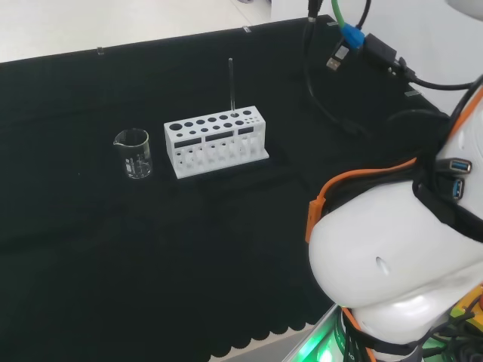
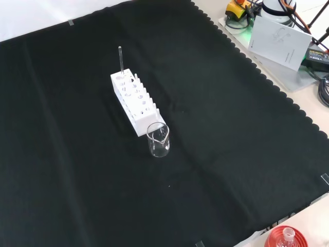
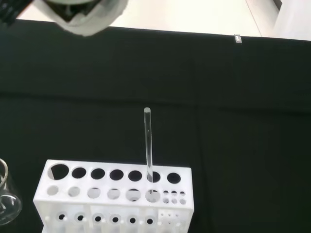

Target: Take the glass rod from the white test tube rack.

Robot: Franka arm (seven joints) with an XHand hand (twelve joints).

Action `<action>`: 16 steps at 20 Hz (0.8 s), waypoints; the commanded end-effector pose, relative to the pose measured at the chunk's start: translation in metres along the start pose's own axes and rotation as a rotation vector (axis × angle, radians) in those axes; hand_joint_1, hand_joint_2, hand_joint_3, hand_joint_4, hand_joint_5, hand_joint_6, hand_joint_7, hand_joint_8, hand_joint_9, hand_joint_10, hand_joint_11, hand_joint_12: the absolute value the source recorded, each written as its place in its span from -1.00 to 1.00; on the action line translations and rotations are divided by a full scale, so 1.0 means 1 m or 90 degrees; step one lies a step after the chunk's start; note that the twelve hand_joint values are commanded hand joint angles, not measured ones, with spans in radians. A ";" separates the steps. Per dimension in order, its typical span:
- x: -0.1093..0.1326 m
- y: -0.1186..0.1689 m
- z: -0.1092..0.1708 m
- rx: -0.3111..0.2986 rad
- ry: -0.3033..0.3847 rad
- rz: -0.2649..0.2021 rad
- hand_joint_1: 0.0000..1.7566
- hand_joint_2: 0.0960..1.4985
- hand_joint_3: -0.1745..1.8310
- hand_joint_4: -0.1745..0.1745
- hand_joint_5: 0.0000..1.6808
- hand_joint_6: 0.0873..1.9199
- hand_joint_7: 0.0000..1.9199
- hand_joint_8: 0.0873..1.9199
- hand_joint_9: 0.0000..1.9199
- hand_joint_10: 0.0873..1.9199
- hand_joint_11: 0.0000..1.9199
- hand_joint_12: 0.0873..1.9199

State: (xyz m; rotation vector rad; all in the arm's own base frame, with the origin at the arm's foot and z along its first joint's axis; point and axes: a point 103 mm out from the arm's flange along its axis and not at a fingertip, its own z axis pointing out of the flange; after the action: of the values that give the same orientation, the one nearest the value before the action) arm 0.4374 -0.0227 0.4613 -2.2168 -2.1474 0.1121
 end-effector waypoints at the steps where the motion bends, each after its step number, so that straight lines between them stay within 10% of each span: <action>1: 0.006 0.038 0.010 0.003 0.020 -0.004 0.03 -0.27 -0.13 -1.00 -0.26 -0.10 -0.16 -0.23 -0.05 -0.35 -0.18 0.23; 16: 0.004 0.091 0.033 0.023 0.038 -0.011 0.07 -0.30 -0.12 -1.00 -0.12 -0.11 -0.05 -0.27 0.05 -0.39 -0.11 0.21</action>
State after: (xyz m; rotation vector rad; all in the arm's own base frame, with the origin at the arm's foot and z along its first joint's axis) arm 0.5106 -0.0182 0.4256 -2.1796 -2.1014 0.0784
